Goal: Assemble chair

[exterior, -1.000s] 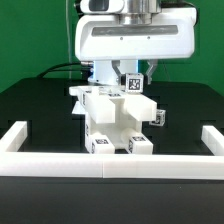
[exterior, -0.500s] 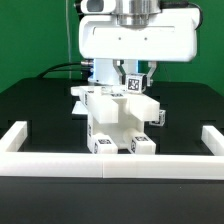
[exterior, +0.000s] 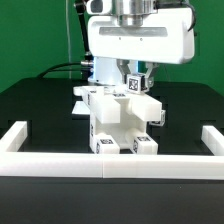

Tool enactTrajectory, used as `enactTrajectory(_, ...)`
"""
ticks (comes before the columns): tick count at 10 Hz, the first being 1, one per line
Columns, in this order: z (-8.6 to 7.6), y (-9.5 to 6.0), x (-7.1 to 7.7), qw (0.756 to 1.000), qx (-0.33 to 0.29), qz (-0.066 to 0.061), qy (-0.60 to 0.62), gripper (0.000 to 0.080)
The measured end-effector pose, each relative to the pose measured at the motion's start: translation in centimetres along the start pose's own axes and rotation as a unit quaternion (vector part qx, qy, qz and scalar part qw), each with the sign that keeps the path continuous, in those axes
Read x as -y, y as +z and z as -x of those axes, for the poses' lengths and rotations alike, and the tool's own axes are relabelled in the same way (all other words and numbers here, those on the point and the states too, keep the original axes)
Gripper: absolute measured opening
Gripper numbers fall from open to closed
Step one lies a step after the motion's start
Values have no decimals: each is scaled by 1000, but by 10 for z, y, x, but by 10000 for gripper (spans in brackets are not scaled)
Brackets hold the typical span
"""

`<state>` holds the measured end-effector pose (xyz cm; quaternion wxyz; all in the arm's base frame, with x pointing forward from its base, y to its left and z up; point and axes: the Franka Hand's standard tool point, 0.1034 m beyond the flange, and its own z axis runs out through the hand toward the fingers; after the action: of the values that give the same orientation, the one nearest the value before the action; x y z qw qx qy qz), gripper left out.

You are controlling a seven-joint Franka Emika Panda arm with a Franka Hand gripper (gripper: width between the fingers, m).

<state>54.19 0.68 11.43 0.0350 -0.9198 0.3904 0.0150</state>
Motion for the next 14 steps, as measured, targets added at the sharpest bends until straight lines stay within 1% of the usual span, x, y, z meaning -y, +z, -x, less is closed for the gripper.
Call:
enactTrajectory(1, 0, 0, 0, 1000, 0, 0, -2, 287)
enactTrajectory(2, 0, 0, 0, 1000, 0, 0, -6, 358)
enactTrajectory(3, 2, 0, 1, 999, 0, 1, -38, 358)
enactTrajectory(4, 3, 1, 3, 999, 0, 1, -51, 577)
enactTrajectory(5, 3, 1, 3, 995, -4, -1, -104, 627)
enactTrajectory(6, 3, 2, 3, 988, -5, -1, -154, 627)
enactTrajectory(8, 8, 2, 6, 977, -5, -1, -215, 648)
enactTrajectory(10, 8, 3, 4, 955, -4, 1, -296, 649)
enactTrajectory(11, 8, 3, 4, 938, -4, 4, -347, 649)
enactTrajectory(12, 8, 3, 4, 930, -4, 4, -367, 649)
enactTrajectory(13, 8, 3, 3, 912, -4, 5, -410, 649)
enactTrajectory(14, 8, 3, 3, 905, -4, 6, -426, 649)
